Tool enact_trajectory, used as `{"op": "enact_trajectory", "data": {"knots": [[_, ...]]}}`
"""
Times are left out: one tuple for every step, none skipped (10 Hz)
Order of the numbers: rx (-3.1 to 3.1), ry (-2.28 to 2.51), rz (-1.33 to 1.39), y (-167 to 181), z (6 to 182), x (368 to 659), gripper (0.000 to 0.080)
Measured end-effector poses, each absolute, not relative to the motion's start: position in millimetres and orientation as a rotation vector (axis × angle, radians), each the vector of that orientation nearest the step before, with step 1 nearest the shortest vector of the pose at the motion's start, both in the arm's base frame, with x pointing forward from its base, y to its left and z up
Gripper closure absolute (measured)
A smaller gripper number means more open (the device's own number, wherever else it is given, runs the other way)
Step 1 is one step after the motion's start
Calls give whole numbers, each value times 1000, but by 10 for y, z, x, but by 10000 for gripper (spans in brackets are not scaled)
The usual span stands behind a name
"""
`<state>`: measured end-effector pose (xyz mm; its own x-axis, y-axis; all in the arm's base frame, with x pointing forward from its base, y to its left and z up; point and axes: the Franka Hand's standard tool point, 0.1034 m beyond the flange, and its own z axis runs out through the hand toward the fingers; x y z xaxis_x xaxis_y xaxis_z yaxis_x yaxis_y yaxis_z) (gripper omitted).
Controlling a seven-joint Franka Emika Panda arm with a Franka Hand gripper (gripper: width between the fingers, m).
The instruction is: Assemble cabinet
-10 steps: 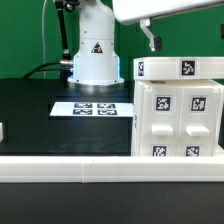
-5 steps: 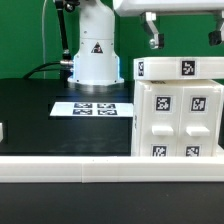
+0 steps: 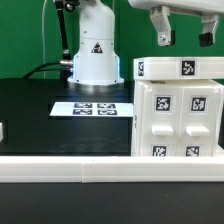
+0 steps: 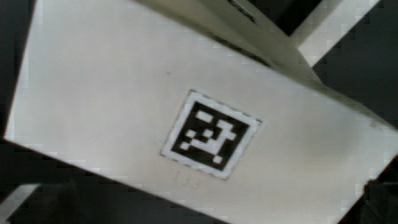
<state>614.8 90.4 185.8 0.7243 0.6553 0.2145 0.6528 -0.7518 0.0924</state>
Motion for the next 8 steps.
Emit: {"op": "enact_trajectory", "data": {"knots": [[2836, 1235, 360, 888, 1856, 6150, 2], [2709, 1437, 342, 870, 1848, 6149, 2], [2604, 1582, 318, 881, 1837, 6138, 2], [2520, 1683, 303, 914, 1836, 6133, 2], [2388, 1822, 274, 946, 1832, 6126, 2], [2294, 1913, 249, 974, 1814, 6117, 2], [2174, 2023, 217, 976, 1789, 6106, 2], [2111, 2081, 201, 962, 1768, 6089, 2]]}}
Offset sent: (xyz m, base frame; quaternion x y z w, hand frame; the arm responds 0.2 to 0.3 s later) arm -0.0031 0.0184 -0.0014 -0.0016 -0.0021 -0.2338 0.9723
